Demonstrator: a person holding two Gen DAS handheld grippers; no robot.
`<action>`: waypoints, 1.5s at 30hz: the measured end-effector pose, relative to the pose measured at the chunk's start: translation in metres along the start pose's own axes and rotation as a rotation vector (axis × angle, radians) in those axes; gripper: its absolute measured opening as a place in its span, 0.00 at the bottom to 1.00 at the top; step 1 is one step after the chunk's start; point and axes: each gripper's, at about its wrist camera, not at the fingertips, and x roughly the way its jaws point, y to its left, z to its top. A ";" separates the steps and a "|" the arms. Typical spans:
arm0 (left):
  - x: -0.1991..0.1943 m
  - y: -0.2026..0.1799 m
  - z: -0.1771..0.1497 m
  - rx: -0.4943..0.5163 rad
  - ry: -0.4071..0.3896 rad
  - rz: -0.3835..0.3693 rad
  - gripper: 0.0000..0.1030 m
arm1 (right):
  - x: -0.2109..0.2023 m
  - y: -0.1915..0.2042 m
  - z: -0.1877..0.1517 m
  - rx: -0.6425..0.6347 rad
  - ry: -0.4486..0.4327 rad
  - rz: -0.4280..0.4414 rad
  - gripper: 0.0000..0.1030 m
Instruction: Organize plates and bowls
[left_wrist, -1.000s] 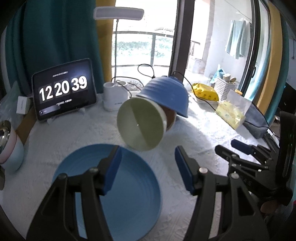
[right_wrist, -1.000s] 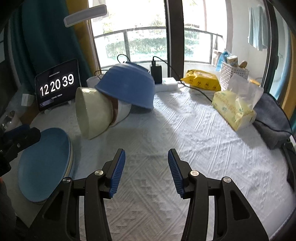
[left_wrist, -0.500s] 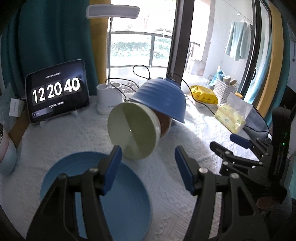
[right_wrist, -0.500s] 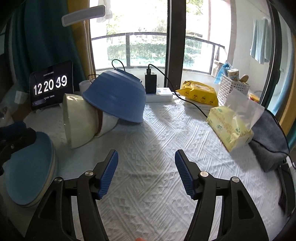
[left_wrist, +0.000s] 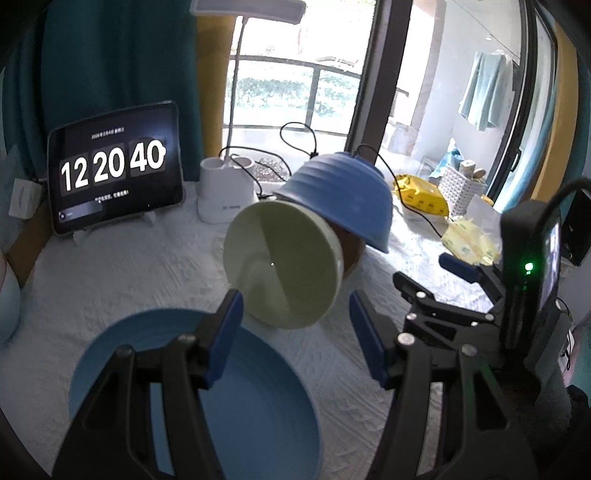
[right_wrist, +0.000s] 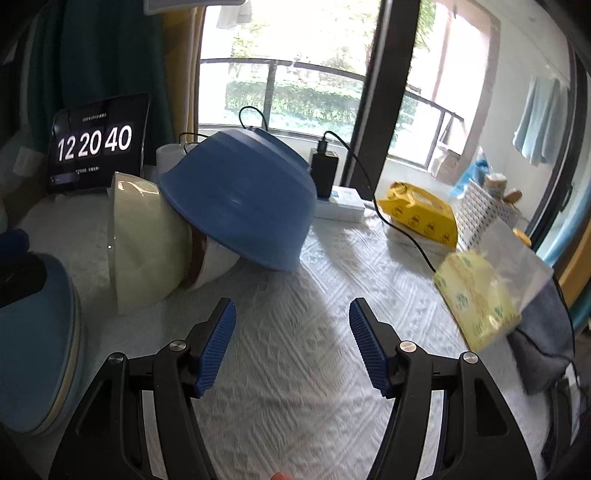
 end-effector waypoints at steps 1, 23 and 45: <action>0.002 0.002 0.000 -0.006 0.001 -0.001 0.60 | 0.004 0.003 0.001 -0.014 0.002 -0.005 0.65; 0.019 0.024 0.014 -0.037 0.000 0.013 0.60 | 0.034 0.024 0.027 -0.179 -0.155 -0.209 0.65; 0.023 0.032 0.036 0.000 -0.074 0.037 0.60 | 0.049 0.037 0.061 -0.301 -0.316 -0.179 0.19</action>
